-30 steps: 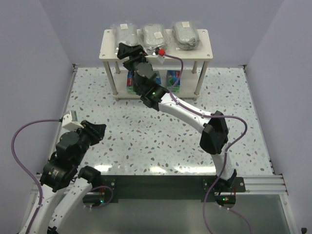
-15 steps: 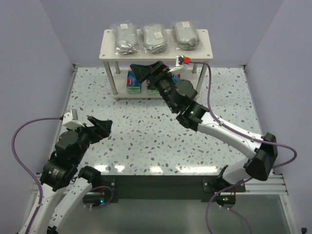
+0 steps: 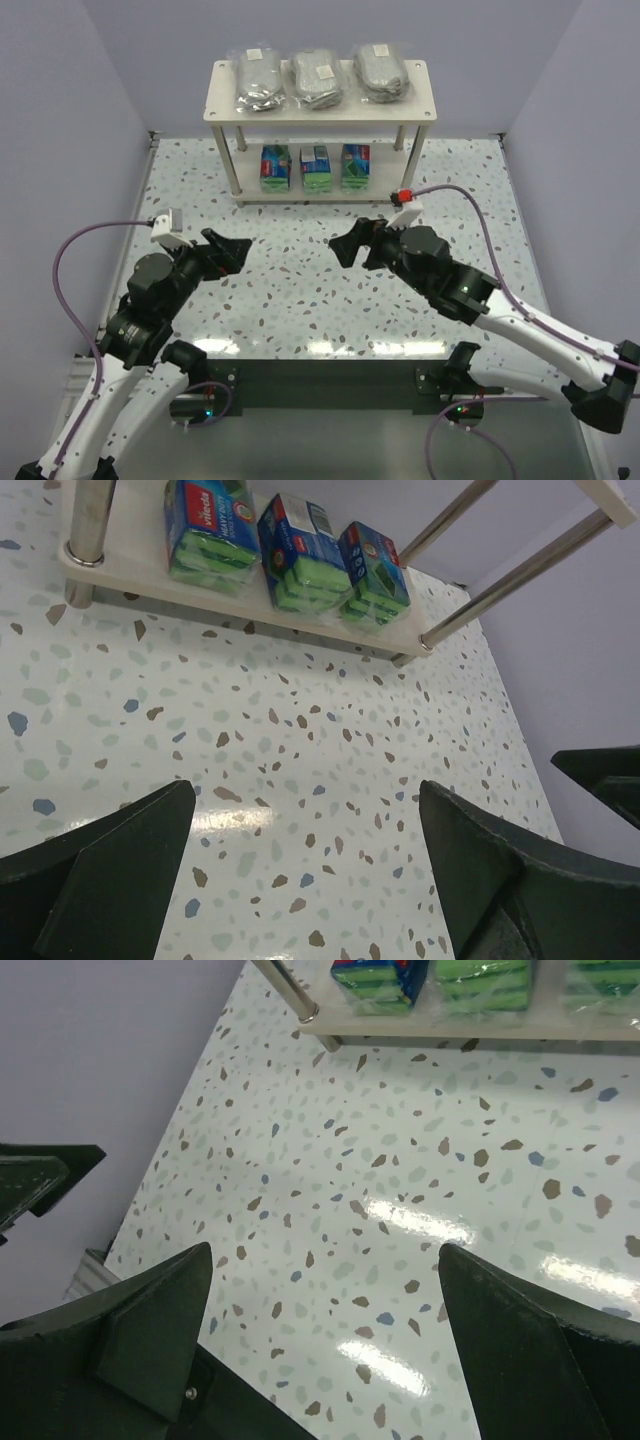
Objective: Place and organize the cleaning sponges onto the shelf
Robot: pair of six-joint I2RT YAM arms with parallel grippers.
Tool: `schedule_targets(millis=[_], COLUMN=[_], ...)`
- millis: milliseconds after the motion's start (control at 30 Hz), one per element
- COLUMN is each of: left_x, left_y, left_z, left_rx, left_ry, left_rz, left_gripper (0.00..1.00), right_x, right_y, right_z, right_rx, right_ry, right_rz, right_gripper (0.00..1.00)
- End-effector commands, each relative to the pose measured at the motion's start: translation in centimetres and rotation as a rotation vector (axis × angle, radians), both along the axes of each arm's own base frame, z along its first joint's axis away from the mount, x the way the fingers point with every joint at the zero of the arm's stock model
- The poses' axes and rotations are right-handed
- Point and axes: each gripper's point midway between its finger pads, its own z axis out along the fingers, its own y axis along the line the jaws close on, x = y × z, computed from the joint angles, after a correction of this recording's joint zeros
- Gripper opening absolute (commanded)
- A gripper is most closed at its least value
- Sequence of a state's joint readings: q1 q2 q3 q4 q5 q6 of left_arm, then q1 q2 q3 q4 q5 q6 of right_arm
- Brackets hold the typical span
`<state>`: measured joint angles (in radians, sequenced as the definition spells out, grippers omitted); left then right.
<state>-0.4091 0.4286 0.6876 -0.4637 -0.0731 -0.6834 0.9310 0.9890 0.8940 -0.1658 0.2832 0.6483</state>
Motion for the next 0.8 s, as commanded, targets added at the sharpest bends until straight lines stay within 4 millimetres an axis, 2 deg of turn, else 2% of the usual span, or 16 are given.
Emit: schedule_targets(millis=[0,67,100,267,467,767], left_x=[0.8,1.0,1.2,1.3,0.7,0.5], left_y=[-1.3,-1.7,-1.9,-2.5,-2.6,-2.5], left_z=[2.0,2.0,2.1,2.2,4.9,6.1], left_rx=[-0.010,-0.006,-0.006,0.017,0.013,0.030], left_ry=[-0.087,-0.087,-0.092,-0.082,-0.179,-0.207], left_rz=[-0.060,-0.078,-0.086,-0.123,-0.146,-0.158], left_gripper=[1.00,1.00,1.00,1.00,1.00,1.00], right_x=[-1.5,-2.1,-2.6,-4.0,-4.9,-5.1], right_y=[-4.1,-5.5,-6.2,-8.7,-9.8,-11.4], right_z=[0.5,-0.3,0.3,-0.5,-1.1,-1.1], right_rx=[-0.065,-0.094,-0.080,-0.103,-0.124,-0.094], right_ry=[-0.028,-0.015,-0.026,-0.006,0.006,-0.017], right_rz=[-0.051,-0.068,-0.073,-0.094,-0.091,-0.138], right_gripper=[0.99,0.99,0.99,0.99,0.99,0.99])
